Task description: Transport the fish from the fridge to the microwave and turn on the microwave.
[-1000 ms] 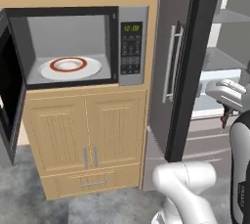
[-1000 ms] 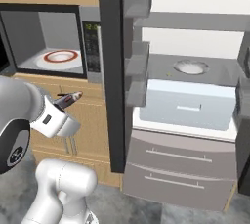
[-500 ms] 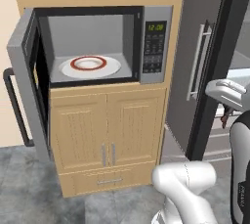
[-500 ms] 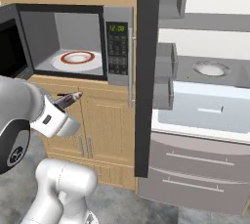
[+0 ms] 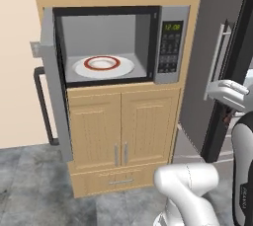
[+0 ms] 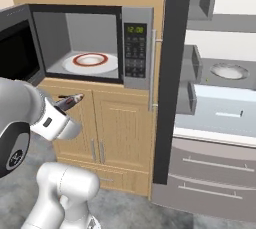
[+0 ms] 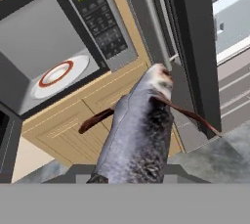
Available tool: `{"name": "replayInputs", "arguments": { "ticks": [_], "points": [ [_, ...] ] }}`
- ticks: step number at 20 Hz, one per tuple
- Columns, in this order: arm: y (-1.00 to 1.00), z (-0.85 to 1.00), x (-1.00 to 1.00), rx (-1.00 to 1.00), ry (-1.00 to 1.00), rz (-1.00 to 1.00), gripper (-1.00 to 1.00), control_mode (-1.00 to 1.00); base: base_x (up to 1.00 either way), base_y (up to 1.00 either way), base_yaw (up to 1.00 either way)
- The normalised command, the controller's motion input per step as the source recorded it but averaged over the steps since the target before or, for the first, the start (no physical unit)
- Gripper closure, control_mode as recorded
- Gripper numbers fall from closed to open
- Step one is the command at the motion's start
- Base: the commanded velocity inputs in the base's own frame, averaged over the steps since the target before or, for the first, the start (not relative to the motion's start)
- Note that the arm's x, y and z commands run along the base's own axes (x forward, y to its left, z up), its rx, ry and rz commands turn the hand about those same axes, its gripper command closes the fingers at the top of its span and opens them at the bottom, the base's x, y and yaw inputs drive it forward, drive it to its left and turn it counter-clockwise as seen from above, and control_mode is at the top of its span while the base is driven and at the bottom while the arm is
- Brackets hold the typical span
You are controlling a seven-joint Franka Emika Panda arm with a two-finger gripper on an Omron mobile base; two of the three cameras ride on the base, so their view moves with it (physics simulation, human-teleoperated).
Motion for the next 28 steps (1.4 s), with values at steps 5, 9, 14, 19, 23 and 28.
{"name": "replayInputs", "arguments": {
  "ticks": [5, 9, 14, 19, 23, 28],
  "points": [
    [0.00, 0.00, 0.00, 0.00, 0.00, 0.00, 1.00, 1.00, 0.36, 0.28, 0.00],
    [0.00, 0.00, 0.00, 0.00, 0.00, 0.00, 1.00, 1.00, 0.39, 0.26, 0.00],
    [0.00, 0.00, 0.00, 0.00, 0.00, 0.00, 1.00, 1.00, 0.38, 0.28, 0.00],
    [0.00, 0.00, 0.00, 0.00, 0.00, 0.00, 1.00, 1.00, 0.30, 0.37, 0.00],
    [0.00, 0.00, 0.00, 0.00, 0.00, 0.00, 1.00, 1.00, 0.20, 0.43, 0.01],
    [0.00, 0.00, 0.00, 0.00, 0.00, 0.00, 1.00, 1.00, 0.19, 0.39, 0.01]
  ]
}}
